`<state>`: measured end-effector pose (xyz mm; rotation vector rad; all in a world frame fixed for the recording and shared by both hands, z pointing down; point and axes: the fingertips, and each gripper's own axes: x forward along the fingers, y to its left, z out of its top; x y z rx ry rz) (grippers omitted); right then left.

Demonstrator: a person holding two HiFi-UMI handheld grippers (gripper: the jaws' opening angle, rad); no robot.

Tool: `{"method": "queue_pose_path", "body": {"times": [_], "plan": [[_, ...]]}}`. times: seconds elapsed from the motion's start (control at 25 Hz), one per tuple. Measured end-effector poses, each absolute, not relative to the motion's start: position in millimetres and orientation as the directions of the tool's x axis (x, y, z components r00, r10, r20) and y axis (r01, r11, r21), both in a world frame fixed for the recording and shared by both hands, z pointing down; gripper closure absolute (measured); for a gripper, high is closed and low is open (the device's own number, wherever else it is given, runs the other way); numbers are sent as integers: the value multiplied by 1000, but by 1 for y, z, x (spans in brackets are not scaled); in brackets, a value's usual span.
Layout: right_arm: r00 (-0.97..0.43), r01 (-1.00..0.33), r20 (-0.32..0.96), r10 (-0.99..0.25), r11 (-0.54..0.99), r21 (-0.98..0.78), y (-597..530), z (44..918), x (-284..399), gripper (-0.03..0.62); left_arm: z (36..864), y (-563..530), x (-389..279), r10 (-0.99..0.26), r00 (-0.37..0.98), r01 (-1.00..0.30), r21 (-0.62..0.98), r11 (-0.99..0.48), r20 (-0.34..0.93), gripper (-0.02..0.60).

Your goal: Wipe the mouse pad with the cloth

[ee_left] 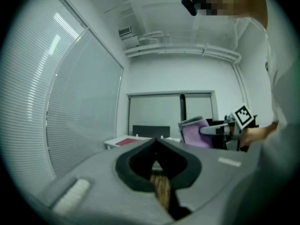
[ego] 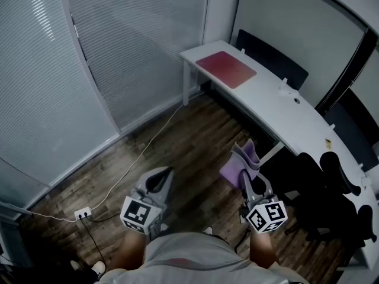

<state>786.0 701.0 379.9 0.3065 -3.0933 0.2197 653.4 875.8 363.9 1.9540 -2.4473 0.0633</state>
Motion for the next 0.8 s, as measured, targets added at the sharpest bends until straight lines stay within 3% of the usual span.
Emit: {"method": "queue_pose_path", "body": {"times": [0.8], "plan": [[-978,-203,75,-195,973,-112,778,393,704,545,377,953,582,-978,-206,-978,-22,205,26,578]]}}
